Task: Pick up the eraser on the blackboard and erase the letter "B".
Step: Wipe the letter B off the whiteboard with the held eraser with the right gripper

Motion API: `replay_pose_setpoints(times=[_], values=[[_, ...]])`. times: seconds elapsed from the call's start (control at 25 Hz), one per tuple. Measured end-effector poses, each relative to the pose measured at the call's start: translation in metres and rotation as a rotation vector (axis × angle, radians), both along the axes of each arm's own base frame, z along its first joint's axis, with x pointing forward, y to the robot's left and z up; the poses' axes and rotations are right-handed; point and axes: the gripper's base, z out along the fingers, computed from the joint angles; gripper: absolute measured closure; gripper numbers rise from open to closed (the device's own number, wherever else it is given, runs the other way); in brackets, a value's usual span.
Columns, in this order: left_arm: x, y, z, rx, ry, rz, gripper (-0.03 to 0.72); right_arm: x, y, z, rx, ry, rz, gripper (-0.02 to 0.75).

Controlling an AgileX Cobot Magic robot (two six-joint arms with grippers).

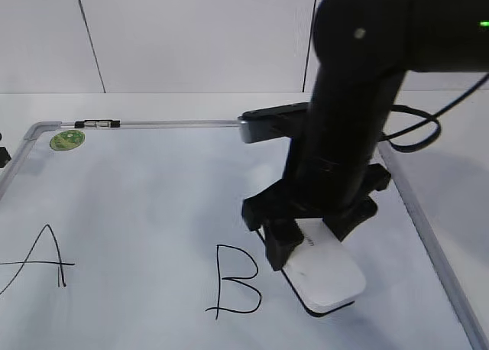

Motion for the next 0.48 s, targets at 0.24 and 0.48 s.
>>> replay_pose_setpoints(times=[0.24, 0.48], values=[[0.0, 0.0, 0.0, 0.0, 0.001, 0.0, 0.675, 0.019, 0.045, -0.007, -0.016, -0.011, 0.097, 0.217], [0.0, 0.0, 0.0, 0.0, 0.0, 0.0, 0.675, 0.015, 0.084, -0.021, -0.019, -0.011, 0.183, 0.217]])
